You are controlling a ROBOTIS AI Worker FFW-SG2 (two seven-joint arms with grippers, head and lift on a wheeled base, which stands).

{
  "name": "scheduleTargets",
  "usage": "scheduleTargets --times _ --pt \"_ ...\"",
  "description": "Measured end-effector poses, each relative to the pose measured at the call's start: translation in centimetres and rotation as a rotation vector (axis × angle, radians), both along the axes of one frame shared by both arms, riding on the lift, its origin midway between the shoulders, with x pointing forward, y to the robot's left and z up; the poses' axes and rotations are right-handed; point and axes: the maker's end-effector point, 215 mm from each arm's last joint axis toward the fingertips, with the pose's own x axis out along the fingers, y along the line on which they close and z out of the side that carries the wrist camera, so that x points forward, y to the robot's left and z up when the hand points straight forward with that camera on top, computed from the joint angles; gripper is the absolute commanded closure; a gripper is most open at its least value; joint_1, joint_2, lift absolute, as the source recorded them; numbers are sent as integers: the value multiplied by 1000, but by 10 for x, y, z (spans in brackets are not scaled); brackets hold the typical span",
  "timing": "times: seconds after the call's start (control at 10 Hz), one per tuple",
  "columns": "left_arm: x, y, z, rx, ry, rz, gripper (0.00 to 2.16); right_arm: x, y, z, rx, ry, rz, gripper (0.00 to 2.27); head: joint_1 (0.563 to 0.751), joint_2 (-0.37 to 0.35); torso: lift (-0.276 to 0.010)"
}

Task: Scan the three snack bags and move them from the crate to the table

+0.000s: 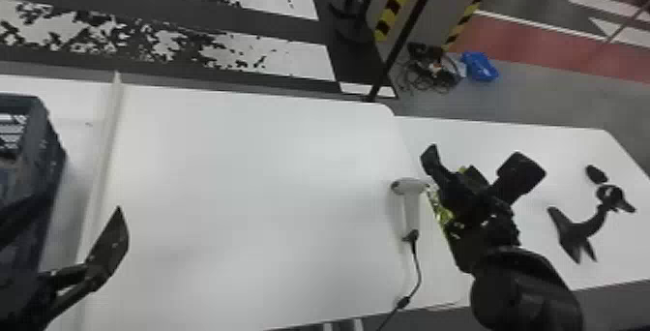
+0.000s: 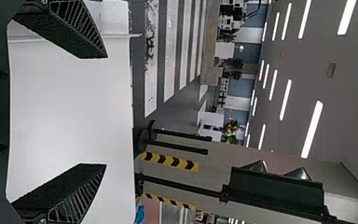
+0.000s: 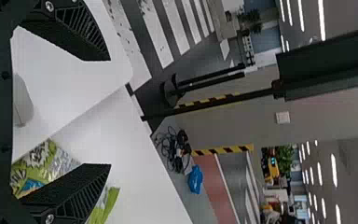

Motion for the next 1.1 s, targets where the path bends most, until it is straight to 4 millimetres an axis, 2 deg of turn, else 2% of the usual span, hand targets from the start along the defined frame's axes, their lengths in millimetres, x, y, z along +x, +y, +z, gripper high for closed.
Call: scheduleTargets --times 0.1,0.2,0.4,0.5,0.7,1.0,1.1 --pt "1 0 0 1 0 1 29 3 56 7 -33 1 96 80 695 -350 -62" --pt "1 0 2 1 -2 4 29 2 107 11 -69 2 179 83 695 -295 -62" --pt "3 3 0 2 3 13 29 -17 191 16 -115 -24 291 83 695 -170 -62" --pt "3 5 -4 0 14 23 29 -33 224 16 -127 -51 333 83 695 -116 -62" --pt "6 9 -9 0 24 42 29 -62 263 18 -138 -104 378 83 695 -59 -62" --pt "10 28 -9 -19 35 99 29 -92 270 8 -125 -116 382 83 695 -24 -62" --pt "12 37 1 -19 30 122 29 -97 274 3 -118 -128 384 83 695 -3 -62"
